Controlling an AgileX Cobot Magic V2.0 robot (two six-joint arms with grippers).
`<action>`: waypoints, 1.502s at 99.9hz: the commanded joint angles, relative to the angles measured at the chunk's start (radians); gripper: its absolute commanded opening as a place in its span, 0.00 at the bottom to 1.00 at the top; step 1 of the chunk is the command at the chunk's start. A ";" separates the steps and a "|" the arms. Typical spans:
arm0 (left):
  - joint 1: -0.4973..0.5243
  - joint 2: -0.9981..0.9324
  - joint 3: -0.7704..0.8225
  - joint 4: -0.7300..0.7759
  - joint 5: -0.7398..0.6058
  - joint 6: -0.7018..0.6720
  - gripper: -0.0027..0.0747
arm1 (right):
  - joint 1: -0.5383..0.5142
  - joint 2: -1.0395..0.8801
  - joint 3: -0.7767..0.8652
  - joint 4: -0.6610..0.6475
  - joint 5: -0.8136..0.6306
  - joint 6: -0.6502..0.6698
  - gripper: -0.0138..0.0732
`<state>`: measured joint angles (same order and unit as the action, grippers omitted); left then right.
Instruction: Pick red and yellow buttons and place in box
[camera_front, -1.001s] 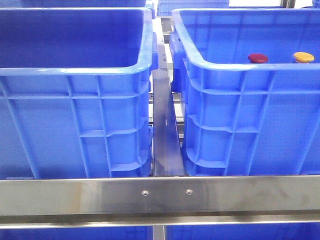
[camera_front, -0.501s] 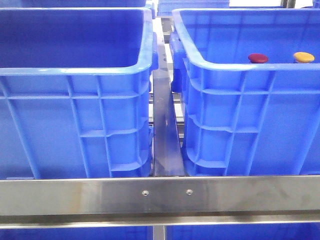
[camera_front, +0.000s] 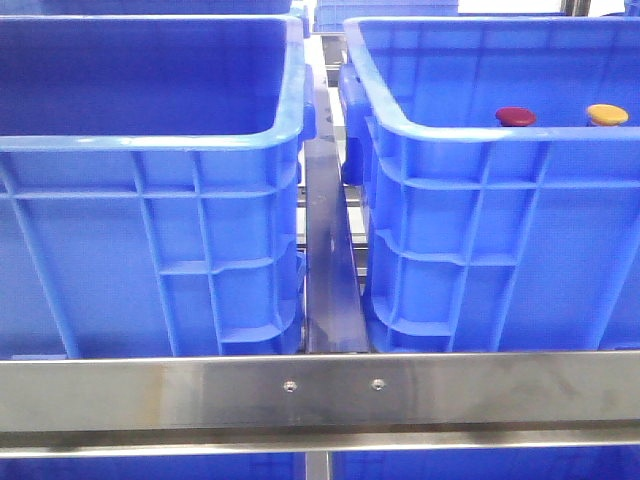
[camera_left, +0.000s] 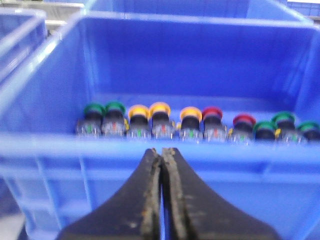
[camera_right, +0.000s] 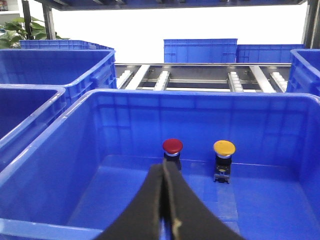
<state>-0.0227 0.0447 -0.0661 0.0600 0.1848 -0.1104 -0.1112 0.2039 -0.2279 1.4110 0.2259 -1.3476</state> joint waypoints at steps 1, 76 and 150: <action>0.001 -0.037 0.031 -0.023 -0.118 -0.016 0.01 | -0.005 0.007 -0.027 0.013 -0.006 -0.009 0.08; 0.013 -0.080 0.119 -0.025 -0.148 0.000 0.01 | -0.005 0.008 -0.027 0.014 0.001 -0.009 0.08; 0.013 -0.080 0.119 -0.025 -0.148 0.000 0.01 | 0.017 0.006 -0.016 0.024 0.040 -0.009 0.08</action>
<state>-0.0109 -0.0052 0.0012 0.0426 0.1122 -0.1084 -0.0968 0.2016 -0.2170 1.4110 0.2657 -1.3476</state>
